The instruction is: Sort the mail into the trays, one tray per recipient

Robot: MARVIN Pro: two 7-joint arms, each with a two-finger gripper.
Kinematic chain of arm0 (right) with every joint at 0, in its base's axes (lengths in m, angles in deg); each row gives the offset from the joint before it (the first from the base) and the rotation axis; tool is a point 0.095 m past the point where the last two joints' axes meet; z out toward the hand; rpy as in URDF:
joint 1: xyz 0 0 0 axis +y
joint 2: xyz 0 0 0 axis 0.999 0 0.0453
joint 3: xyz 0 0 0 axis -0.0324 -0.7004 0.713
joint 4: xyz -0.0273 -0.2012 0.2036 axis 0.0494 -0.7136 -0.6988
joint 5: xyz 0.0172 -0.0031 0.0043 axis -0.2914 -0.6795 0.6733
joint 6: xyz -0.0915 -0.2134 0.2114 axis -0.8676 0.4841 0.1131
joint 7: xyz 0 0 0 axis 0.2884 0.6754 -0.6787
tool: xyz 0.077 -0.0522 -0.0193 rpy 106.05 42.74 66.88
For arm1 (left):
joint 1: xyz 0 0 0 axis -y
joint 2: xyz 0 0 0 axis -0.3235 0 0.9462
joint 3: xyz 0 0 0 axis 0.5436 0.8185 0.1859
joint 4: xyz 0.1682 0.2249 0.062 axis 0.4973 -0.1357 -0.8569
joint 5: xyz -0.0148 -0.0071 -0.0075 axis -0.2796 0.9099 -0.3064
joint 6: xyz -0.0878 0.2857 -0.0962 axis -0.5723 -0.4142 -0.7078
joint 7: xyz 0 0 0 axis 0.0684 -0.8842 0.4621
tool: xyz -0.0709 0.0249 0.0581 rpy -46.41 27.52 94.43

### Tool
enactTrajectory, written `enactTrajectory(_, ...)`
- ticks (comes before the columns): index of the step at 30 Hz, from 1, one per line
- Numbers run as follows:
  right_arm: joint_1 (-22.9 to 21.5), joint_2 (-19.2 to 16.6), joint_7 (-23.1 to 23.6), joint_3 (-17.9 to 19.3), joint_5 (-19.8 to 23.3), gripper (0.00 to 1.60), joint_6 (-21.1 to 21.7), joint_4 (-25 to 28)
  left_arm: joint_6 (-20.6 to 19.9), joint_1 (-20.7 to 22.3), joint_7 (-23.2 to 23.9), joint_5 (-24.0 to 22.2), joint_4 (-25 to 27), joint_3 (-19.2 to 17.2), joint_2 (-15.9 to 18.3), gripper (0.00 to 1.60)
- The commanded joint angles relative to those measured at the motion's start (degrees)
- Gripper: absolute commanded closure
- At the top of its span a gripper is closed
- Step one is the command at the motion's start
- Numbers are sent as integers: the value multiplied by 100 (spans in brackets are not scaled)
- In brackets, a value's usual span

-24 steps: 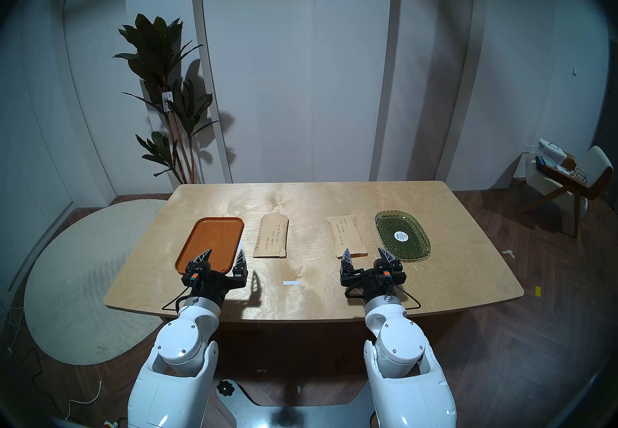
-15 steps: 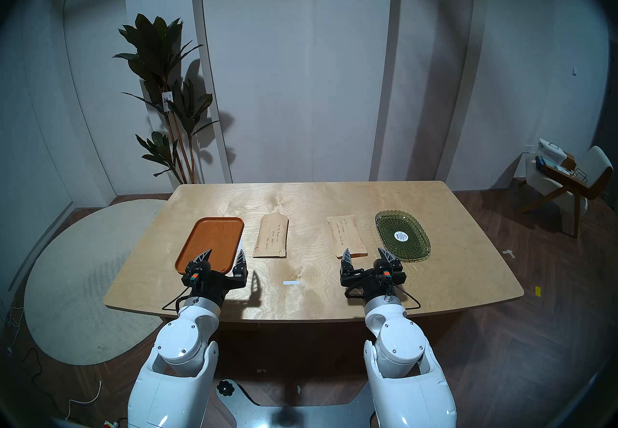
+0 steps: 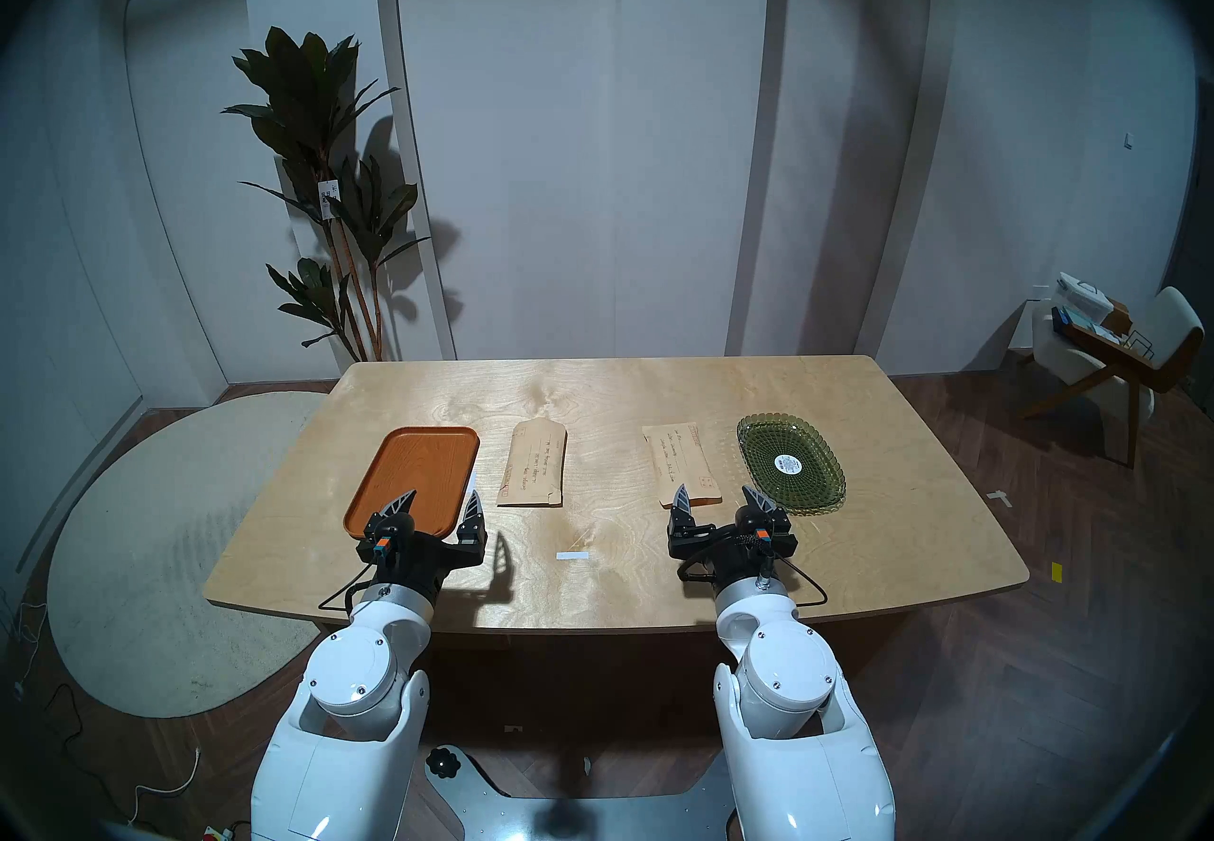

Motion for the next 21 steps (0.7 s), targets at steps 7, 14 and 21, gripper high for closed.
enactTrajectory(7,-391,134,194,189,1697,0,966,302,24,28,-3,-2,99,-6,-1,0)
enactTrajectory(14,-648,173,113,414,2881,0,1789,340,24,27,-3,-2,101,-6,-1,0)
enactTrajectory(21,-889,170,-227,546,3884,0,2434,181,23,25,-3,-2,104,-6,-1,0)
